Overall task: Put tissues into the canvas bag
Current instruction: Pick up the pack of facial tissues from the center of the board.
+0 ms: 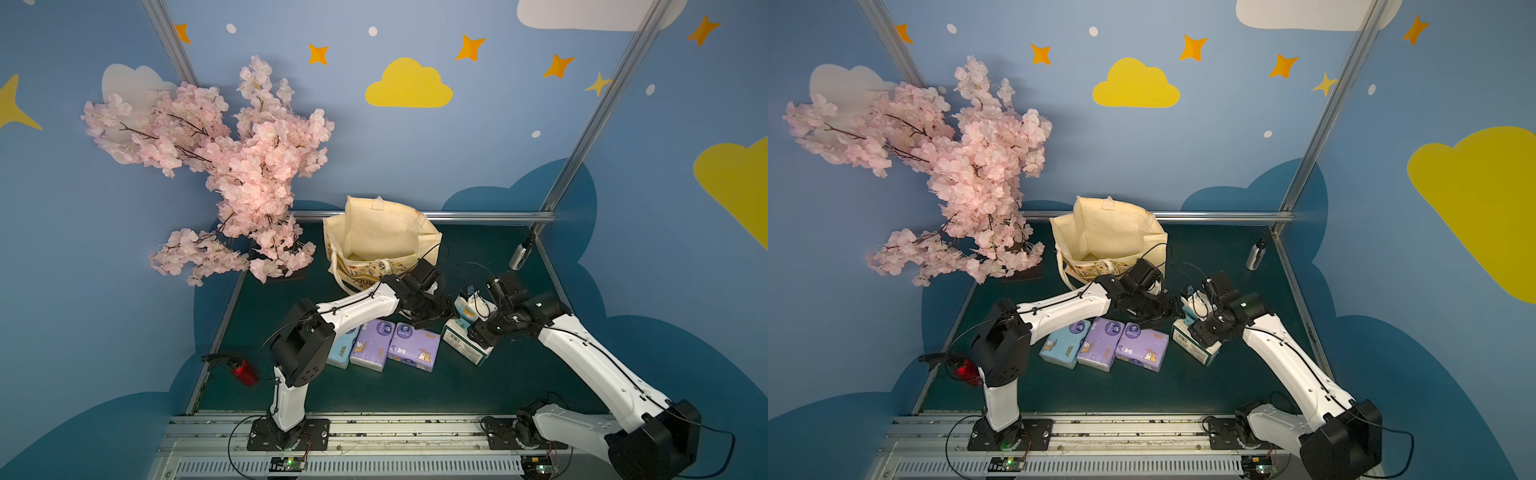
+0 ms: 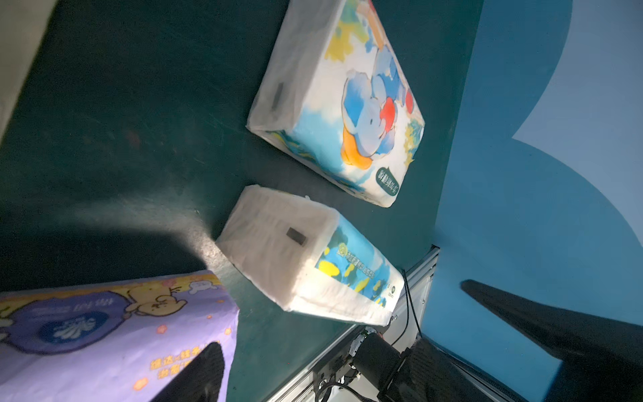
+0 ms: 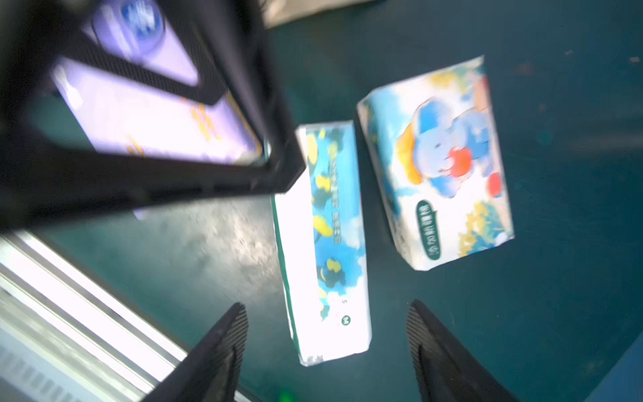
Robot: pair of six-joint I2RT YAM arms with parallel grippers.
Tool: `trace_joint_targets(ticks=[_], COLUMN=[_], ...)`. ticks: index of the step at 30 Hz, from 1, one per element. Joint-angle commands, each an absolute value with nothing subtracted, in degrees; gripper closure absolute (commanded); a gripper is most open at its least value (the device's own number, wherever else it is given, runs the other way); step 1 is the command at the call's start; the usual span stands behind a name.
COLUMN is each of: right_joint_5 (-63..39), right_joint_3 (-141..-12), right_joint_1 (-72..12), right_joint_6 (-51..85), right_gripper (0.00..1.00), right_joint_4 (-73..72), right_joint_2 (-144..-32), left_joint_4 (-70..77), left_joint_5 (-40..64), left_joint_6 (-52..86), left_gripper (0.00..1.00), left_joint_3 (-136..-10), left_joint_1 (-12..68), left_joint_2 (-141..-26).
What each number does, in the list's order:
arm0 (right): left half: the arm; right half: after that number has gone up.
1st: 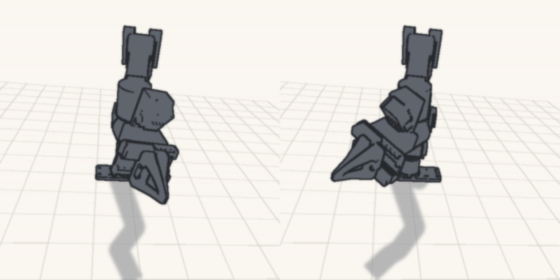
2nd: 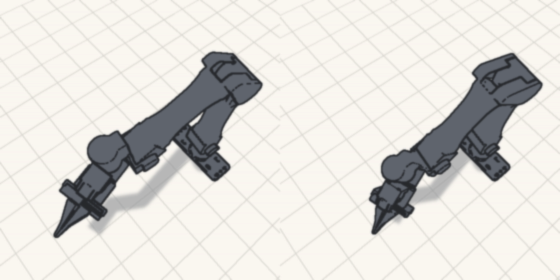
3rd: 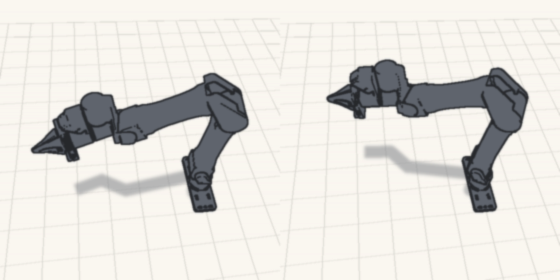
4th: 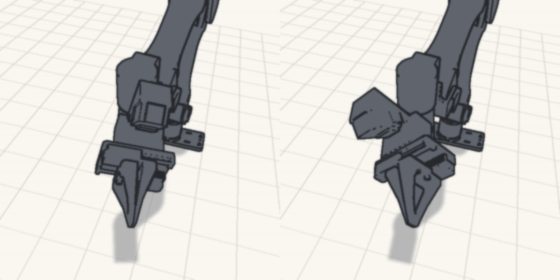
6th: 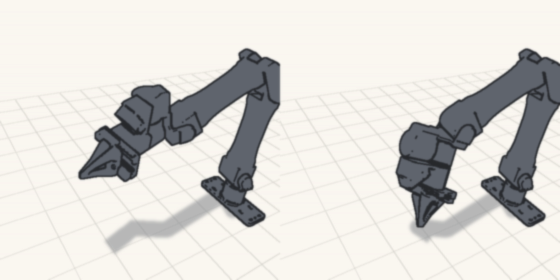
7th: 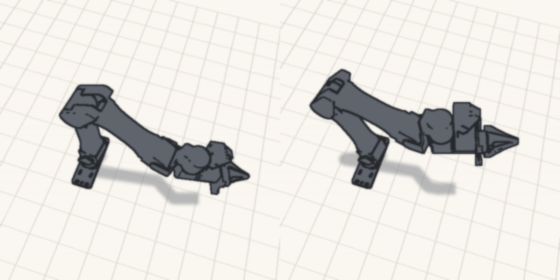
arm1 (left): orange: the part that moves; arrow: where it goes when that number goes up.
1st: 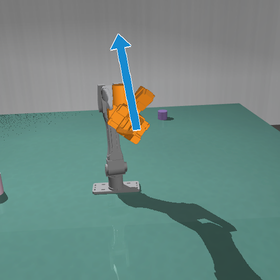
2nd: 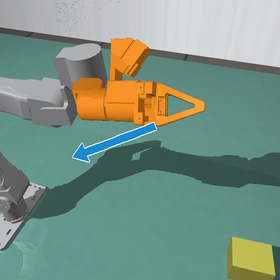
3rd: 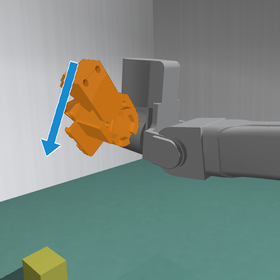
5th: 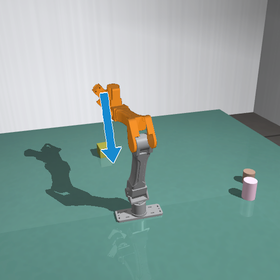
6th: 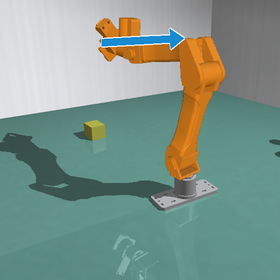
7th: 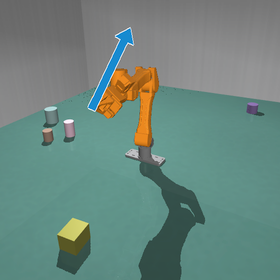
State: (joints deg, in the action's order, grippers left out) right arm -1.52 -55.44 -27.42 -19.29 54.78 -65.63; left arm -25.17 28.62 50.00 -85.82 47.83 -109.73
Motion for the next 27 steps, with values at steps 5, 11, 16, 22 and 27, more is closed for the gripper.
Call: trace_joint_targets(ticks=[5, 11, 16, 22, 27], right_joint_5=[-5.69, -3.47, -6.38, -6.75, -7.39], right_joint_3=[-50.73, -49.15, -49.22, -50.26, -49.49], right_joint_1=[-27.47, -26.88, -27.12, -28.06, -28.25], right_joint_6=[-25.98, -25.87, -25.33, -25.88, -25.82], right_gripper=[0.26, 0.26, 0.26, 0.28, 0.3], right_joint_4=[52.01, 47.61, 45.45, 45.76, 45.02], right_joint_2=[-65.35, -66.98, -71.47, -75.25, -77.28], left_joint_4=[-24.65, -24.21, -24.17, -23.65, -23.66], left_joint_5=[28.04, 28.37, 28.52, 28.23, 28.32], left_joint_6=[50.19, 50.16, 49.94, 50.19, 50.2], left_gripper=[0.15, 0.15, 0.15, 0.15, 0.15], left_joint_3=[-86.35, -85.88, -86.14, -85.37, -85.12], left_joint_1=[47.54, 47.9, 48.01, 48.01, 48.0], left_joint_2=[-108.19, -107.85, -107.84, -107.28, -107.14])
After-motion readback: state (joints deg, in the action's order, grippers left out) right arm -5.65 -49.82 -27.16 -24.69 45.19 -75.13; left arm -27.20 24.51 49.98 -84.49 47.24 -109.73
